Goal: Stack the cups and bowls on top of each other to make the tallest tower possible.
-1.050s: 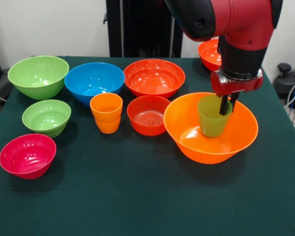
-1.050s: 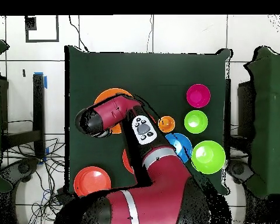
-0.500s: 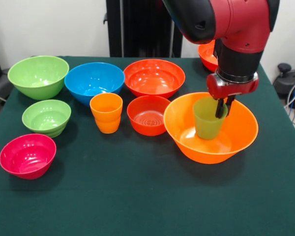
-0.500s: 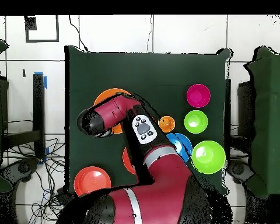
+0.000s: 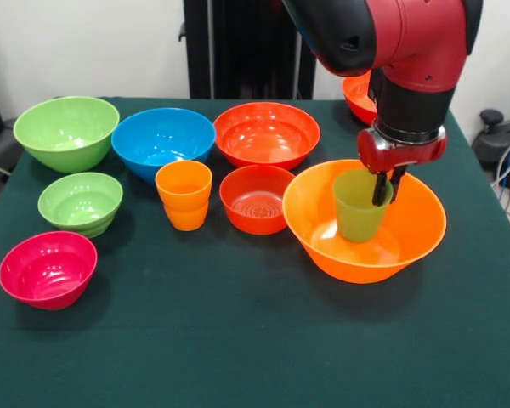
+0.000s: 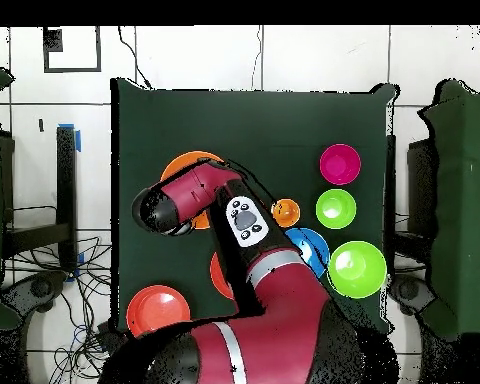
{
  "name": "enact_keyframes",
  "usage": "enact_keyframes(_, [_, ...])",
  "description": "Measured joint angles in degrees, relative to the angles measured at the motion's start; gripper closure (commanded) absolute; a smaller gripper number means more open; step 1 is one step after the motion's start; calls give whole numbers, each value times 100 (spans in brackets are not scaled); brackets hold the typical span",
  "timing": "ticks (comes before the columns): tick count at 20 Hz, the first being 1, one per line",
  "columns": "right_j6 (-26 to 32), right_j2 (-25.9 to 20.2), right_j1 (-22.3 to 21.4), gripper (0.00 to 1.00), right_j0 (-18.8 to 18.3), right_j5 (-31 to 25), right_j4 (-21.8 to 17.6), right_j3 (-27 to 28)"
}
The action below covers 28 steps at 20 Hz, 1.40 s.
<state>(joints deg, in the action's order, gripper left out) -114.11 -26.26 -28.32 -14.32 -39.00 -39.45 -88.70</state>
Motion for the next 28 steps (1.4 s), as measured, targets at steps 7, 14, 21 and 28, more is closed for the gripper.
enact_keyframes(7, [0, -128, 30, 100, -123, 76, -5, 2])
enact_keyframes(14, [0, -276, 84, 100, -230, 75, -12, 94])
enact_keyframes(21, [0, -351, 142, 100, -246, 75, -13, 236])
enact_keyframes(28, [0, -394, 166, 100, -244, 76, -19, 305])
